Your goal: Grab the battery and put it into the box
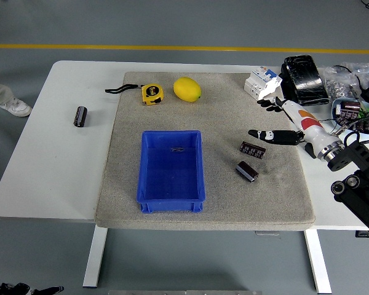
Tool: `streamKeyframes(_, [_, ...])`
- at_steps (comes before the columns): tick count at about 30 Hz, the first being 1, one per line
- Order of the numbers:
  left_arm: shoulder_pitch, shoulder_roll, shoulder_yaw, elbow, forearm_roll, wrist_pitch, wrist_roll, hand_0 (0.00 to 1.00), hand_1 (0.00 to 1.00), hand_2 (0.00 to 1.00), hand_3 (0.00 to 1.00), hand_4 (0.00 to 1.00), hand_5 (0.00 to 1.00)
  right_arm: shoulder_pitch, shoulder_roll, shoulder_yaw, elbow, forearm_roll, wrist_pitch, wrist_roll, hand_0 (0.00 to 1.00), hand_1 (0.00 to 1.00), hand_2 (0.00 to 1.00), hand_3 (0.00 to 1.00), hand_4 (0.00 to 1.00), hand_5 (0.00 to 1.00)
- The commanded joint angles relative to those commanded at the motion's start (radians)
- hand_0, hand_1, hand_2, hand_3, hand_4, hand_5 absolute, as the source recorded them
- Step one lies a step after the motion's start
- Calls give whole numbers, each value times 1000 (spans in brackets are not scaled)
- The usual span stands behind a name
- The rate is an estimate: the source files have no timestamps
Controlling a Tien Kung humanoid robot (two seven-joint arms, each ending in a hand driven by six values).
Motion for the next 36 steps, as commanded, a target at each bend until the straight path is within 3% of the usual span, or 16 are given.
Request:
streamKeyframes(4, [0,0,0,0,2,-1,1,779,796,828,680,754,655,7,9,-14,-2,-11,-5,-25,668,644,676,736,998,438])
streamKeyframes(5, [0,0,-1,-1,2,-1,1,779,796,827,680,753,653,12,15,-21,-6,-16,-10,-38,613,595,622,667,998,408])
streamKeyframes(10, [-1,2,3,-2,-2,-3,2,779,796,827,680,753,653,29,37,-30,-36,-48,-15,-90,613,595,622,667,998,408])
streamKeyframes(11, [-2,2,4,-2,-3,-2,2,778,796,827,680,753,651,31,39,-31,-38,-54,-12,-100,552,570,593,608,998,397])
streamKeyframes(36, [-4,4,7,-4,-12,-1,7,774,796,827,680,754,653,53,86,-87,-84,-238,-16,-202,496,515,520,569,998,388])
